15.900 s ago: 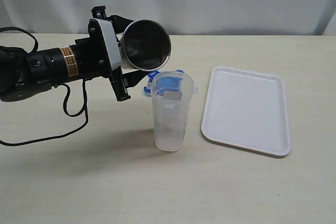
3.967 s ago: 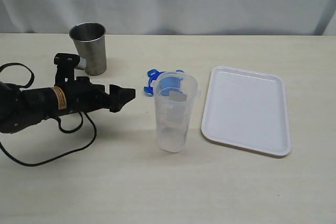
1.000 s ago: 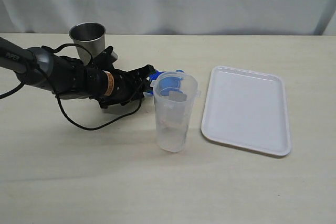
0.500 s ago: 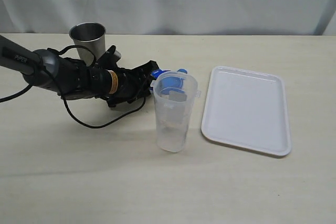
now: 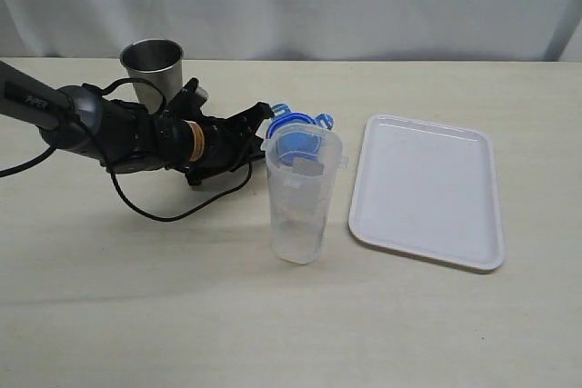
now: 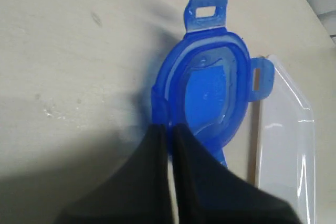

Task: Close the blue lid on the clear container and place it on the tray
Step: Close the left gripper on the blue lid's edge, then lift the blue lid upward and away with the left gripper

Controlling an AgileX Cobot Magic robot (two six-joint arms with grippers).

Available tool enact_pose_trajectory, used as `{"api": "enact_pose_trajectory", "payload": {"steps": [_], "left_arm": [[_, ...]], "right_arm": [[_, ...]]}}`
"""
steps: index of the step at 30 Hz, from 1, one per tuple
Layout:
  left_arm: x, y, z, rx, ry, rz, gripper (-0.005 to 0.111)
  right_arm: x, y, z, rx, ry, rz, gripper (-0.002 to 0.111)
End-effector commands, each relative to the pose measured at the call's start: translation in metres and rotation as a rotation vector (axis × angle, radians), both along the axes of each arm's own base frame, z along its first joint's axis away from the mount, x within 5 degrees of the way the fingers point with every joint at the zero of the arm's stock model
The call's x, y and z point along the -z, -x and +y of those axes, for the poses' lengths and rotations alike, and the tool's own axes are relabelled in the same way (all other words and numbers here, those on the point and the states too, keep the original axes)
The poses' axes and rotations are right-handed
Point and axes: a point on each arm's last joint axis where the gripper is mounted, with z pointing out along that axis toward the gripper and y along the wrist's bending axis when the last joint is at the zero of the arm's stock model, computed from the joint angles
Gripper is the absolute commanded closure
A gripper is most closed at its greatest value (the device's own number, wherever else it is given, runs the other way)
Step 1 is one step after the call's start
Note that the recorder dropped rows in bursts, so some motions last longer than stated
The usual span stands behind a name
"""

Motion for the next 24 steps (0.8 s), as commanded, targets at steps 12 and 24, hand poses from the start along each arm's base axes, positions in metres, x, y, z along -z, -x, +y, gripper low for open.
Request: {"api": "enact_pose_trajectory", "payload": {"steps": [12, 24], "left_arm": [[-0.022, -0.007, 0.027, 0.015, 0.049, -0.081, 0.107], [-0.073, -0.006, 0.029, 0.074, -0.006, -0.202, 0.107]], "right_arm": [[-0.001, 0.001, 0.0, 0.001, -0.003, 0.0, 0.104], [0.0, 0.0, 0.0, 0.0, -0.004, 0.007, 0.104]]}}
